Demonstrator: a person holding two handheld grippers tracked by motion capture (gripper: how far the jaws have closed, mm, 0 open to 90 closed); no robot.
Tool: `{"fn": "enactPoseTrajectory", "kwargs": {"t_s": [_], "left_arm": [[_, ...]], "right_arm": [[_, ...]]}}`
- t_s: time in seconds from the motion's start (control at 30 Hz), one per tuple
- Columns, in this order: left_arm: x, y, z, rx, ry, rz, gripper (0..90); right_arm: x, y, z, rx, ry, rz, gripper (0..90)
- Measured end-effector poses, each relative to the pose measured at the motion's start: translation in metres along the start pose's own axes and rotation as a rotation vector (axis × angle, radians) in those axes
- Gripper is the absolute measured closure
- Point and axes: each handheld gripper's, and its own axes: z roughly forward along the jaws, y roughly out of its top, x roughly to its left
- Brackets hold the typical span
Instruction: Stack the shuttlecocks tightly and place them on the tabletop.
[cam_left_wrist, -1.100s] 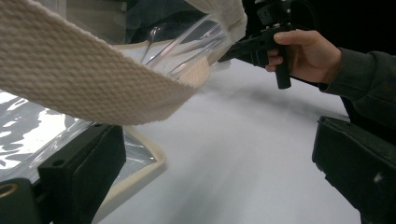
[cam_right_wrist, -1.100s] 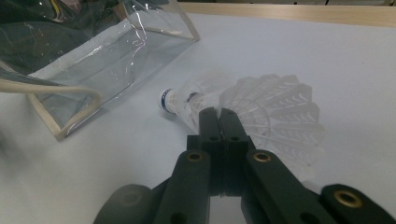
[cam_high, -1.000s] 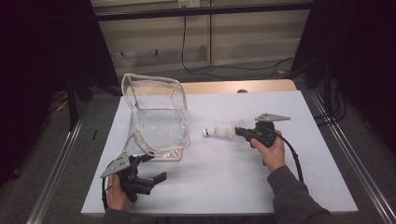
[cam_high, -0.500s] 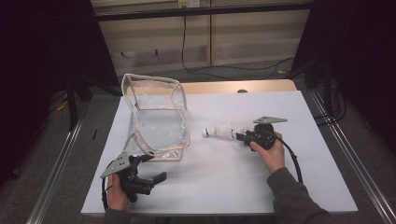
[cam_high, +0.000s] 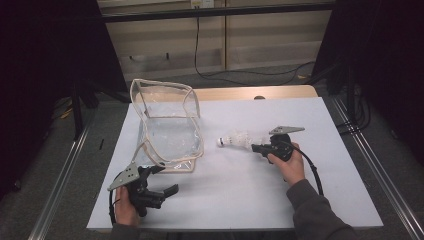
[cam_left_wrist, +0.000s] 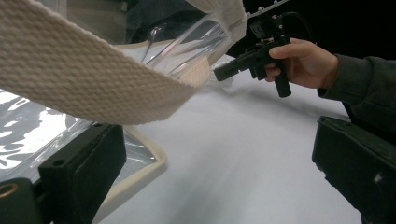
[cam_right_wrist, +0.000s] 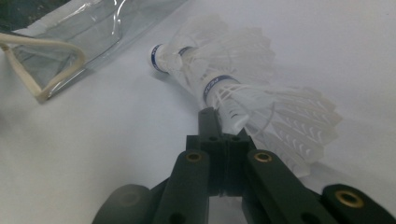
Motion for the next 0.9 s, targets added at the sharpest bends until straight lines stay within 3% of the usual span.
{"fn": "enactPoseTrajectory", "kwargs": {"t_s": [0.43,0.9], "left_arm": [[0.0,0.0,0.0,-0.001,0.002,-0.002,3.0],[0.0,0.0,0.0,-0.002,0.001,-0.001,3.0]], "right_arm": [[0.012,0.0,0.002,0.008,0.067,-0.056,89.6],[0.015,0.006,0.013,-0.009,0.049,-0.075,88.9]]}}
